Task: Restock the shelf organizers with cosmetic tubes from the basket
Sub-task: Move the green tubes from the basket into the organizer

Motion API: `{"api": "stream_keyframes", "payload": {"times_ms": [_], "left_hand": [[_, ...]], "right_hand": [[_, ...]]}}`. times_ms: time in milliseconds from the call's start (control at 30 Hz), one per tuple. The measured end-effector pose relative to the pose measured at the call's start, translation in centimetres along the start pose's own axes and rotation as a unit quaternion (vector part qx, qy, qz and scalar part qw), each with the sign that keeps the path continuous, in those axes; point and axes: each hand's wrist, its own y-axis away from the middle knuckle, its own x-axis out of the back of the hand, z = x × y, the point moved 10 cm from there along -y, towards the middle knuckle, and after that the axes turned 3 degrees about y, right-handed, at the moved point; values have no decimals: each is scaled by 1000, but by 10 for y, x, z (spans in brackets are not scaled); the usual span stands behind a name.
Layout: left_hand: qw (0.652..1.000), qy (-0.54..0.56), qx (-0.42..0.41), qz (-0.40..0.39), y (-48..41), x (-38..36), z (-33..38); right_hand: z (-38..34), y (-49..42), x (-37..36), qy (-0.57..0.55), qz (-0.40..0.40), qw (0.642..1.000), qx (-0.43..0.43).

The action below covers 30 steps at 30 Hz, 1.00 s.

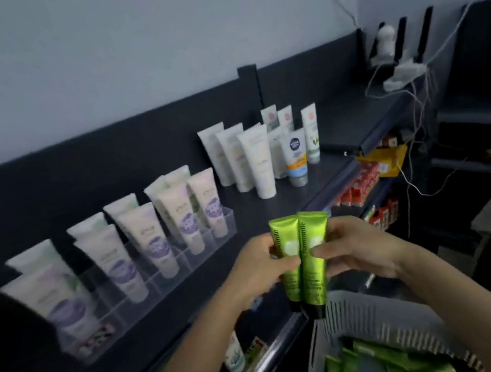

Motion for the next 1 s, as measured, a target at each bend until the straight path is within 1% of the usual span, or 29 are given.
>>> {"api": "stream_keyframes", "payload": {"times_ms": [133, 233, 300, 500, 633, 833, 900, 1000], "left_hand": [[993, -7, -62, 97, 41, 74, 37], [979, -34, -96, 175, 83, 130, 50], [970, -41, -105, 217, 115, 163, 50], [940, -85, -93, 318, 218, 249, 38], [911, -105, -82, 392, 289, 294, 33], [875, -142, -74, 457, 382, 340, 30], [864, -162, -61, 472, 412, 357, 29], [840, -179, -35, 511, 455, 386, 23]], "right_hand": [[-70, -6, -60, 36, -15, 996, 85], [-99, -16, -113, 42, -20, 991, 123], [-110, -24, -149, 47, -25, 989, 140], [-126, -39, -268, 64, -92, 979, 168], [-138, -43, -342, 66, -131, 969, 198], [-147, -41, -440, 29, -204, 956, 209], [-153, -37, -468, 47, -221, 948, 223], [-162, -32, -505, 101, -225, 938, 245]]}}
